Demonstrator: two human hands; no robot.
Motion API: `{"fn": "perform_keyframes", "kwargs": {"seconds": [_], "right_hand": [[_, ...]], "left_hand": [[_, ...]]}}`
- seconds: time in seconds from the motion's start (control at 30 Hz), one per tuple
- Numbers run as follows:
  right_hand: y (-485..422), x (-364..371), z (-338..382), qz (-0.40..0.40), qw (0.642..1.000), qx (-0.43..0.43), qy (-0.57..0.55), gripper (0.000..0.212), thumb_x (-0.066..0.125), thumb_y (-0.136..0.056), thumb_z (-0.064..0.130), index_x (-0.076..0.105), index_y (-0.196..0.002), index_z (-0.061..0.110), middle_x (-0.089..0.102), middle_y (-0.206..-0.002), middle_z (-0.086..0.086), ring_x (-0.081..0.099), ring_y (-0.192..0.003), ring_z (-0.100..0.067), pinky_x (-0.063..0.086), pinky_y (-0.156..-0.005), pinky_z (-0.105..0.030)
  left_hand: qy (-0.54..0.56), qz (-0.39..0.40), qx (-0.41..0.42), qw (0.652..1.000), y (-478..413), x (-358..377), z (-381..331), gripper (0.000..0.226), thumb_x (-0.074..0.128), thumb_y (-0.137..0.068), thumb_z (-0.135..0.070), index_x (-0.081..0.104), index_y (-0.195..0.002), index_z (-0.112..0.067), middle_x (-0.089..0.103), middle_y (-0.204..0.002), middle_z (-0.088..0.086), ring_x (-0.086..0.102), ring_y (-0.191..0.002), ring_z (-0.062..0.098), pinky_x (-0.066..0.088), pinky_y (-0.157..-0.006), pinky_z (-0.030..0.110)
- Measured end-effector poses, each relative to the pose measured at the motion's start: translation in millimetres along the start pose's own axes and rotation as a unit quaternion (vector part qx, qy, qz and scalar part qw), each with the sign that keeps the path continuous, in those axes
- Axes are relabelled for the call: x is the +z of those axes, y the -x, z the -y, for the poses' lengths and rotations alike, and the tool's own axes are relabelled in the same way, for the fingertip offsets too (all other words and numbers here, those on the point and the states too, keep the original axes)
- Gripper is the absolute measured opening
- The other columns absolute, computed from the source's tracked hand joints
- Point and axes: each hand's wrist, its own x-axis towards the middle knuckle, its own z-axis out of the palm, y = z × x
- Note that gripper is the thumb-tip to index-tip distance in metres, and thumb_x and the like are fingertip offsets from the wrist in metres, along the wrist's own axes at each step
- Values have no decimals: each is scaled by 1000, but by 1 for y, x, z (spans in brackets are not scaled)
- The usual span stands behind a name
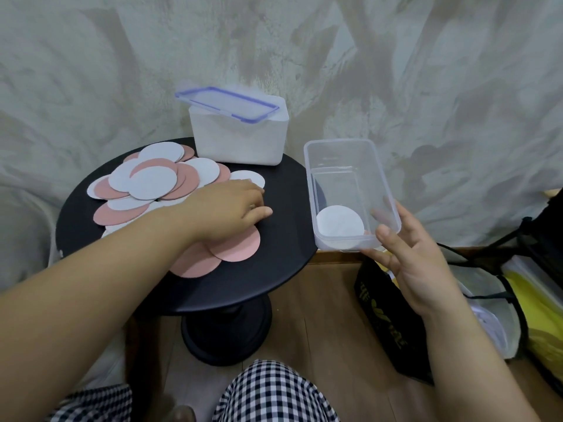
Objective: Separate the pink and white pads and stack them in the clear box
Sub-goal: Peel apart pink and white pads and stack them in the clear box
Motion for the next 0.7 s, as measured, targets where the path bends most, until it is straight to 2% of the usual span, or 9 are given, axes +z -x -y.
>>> {"fn": "perform_keyframes", "kwargs": {"seconds": [0.07, 0.1, 0.2, 0.27, 0.3, 0.37, 0.43, 0.57, 0.7], "right_hand": [[0, 4, -1, 2, 1000, 0, 10, 78, 83, -41, 60, 53, -112, 42, 68, -107, 20, 63, -102, -3, 55, -72, -20], [-1, 6, -1, 2, 1000, 0, 11, 76, 82, -46, 57, 53, -113, 41, 68, -106, 19, 64, -101, -3, 55, -72, -20], [-1, 12, -3, -3, 1000, -4, 8, 52, 66, -68, 30, 50, -117, 37, 66, -103, 15, 64, -96, 0, 57, -74, -23], [-1, 17, -3, 6, 1000, -3, 15, 48, 60, -70, 24, 49, -115, 38, 65, -102, 18, 64, -95, 3, 56, -75, -23], [-1, 19, -4, 8, 1000, -3, 17, 49, 61, -70, 24, 49, -115, 37, 65, -102, 19, 64, -95, 2, 56, -74, -22], [-1, 22, -7, 8, 1000, -3, 18, 50, 62, -68, 25, 48, -115, 36, 66, -101, 18, 65, -96, 0, 56, -72, -22], [-1, 26, -8, 9, 1000, -3, 22, 52, 64, -67, 27, 47, -115, 35, 66, -103, 16, 65, -97, -2, 56, -72, -23], [-2, 33, -12, 13, 999, -9, 36, 61, 66, -66, 32, 44, -124, 30, 57, -123, 10, 63, -104, -6, 56, -78, -27], [-3, 35, -13, -10, 988, -23, 150, 74, 66, -63, 50, 45, -130, 24, 56, -124, 11, 57, -110, -8, 50, -88, -26]], "left_hand": [[-22, 35, 15, 999, 7, 1, -4, 43, 30, -96, -45, 47, -131, -26, 34, -148, -7, 27, -135, 12, 28, -107, 35], [-48, 65, 22, 996, 10, 3, -6, 46, 28, -97, -45, 39, -138, -27, 24, -153, -8, 18, -140, 12, 20, -112, 34], [-31, 56, 5, 998, 17, 2, -11, 46, 27, -99, -41, 39, -140, -22, 25, -153, -7, 16, -140, 12, 15, -112, 29], [94, -23, -20, 995, 25, -4, -17, 41, 33, -98, -37, 42, -137, -24, 35, -148, -9, 27, -135, 8, 21, -105, 23], [192, -51, -31, 980, 31, -7, -23, 40, 37, -97, -38, 42, -136, -30, 39, -144, -12, 33, -131, 4, 25, -101, 20], [402, -67, -28, 913, 43, -13, -38, 36, 52, -90, -43, 43, -124, -54, 45, -131, -26, 43, -119, -6, 31, -93, 13], [481, -59, -5, 875, 50, -12, -53, 49, 70, -78, -40, 42, -106, -69, 50, -120, -32, 50, -111, -8, 38, -90, 12], [468, -129, -24, 874, 41, 13, -64, 82, 79, -59, -34, 38, -129, -46, 48, -127, -10, 60, -103, 8, 53, -87, 32], [473, -203, -65, 855, 36, 20, -68, 73, 81, -64, -15, 40, -119, -42, 48, -118, -9, 59, -99, 8, 55, -81, 29]]}}
